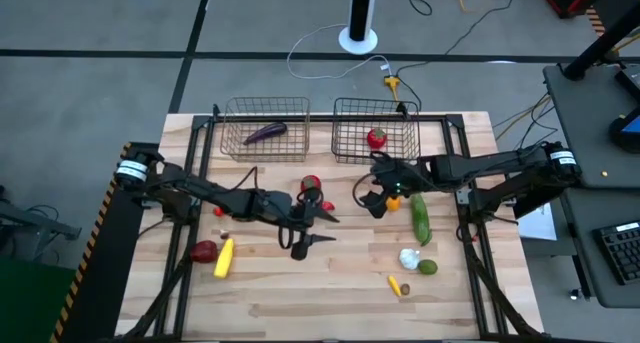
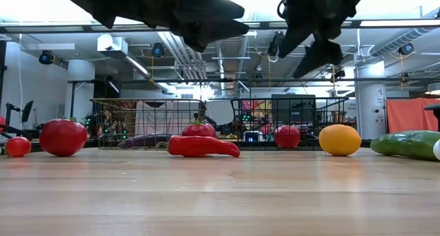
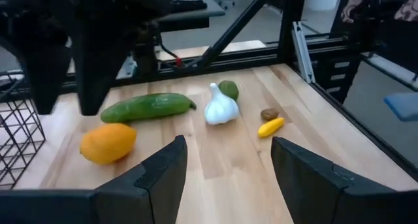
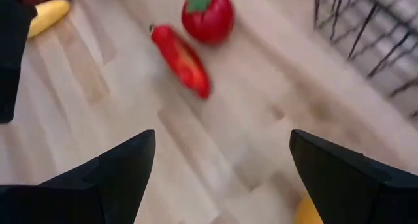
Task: Sort produce into baskets
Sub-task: Put the green cucumber into the left wire basket
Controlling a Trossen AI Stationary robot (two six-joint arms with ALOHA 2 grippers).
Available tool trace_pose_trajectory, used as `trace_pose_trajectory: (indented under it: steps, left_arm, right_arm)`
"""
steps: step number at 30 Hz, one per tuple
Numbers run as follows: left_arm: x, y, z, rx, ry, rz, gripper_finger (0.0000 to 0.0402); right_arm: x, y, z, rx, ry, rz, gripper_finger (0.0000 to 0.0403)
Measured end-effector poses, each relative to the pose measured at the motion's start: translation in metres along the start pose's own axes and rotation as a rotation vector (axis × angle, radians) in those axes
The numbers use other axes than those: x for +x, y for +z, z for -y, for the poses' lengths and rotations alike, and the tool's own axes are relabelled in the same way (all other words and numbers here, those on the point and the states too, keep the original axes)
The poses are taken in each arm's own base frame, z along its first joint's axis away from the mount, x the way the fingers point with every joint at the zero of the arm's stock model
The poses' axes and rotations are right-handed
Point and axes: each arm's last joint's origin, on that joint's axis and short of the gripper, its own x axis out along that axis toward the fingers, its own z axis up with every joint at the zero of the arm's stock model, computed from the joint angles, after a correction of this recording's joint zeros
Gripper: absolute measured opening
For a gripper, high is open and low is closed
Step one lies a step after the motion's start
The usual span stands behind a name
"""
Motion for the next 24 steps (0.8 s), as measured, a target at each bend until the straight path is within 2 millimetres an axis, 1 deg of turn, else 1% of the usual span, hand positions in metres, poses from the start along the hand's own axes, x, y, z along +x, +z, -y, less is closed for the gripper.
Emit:
trace_pose_trajectory:
  steps: [3, 8, 12, 14, 16, 20, 24]
  left_arm:
    - [-0.003, -0.004, 0.001, 0.002, -0.001, 0.044, 0.0205]
    - [-0.014, -0.021, 0.002, -0.057, -0.004, 0.119, 0.0205]
    - [-0.023, -0.031, 0.003, -0.100, -0.006, 0.117, 0.0205]
    - [-0.026, -0.035, 0.003, -0.110, -0.006, 0.110, 0.0205]
    - [-0.031, -0.034, 0.003, -0.116, -0.007, 0.116, 0.0205]
    - [-0.045, -0.027, 0.003, -0.098, -0.006, 0.173, 0.0205]
    - [-0.065, -0.013, 0.002, -0.075, -0.001, 0.264, 0.0205]
  right_arm:
    - [0.000, -0.004, -0.001, 0.073, 0.023, -0.057, 0.0345]
    - [-0.002, -0.013, -0.007, 0.143, 0.041, -0.118, 0.0345]
    - [-0.003, -0.019, -0.011, 0.204, 0.069, -0.186, 0.0345]
    - [-0.004, -0.023, -0.011, 0.242, 0.056, -0.220, 0.0345]
    - [-0.005, -0.028, -0.009, 0.280, 0.017, -0.260, 0.0345]
    - [-0.009, -0.040, -0.001, 0.356, -0.110, -0.367, 0.0345]
    - [-0.014, -0.050, 0.009, 0.417, -0.251, -0.458, 0.0345]
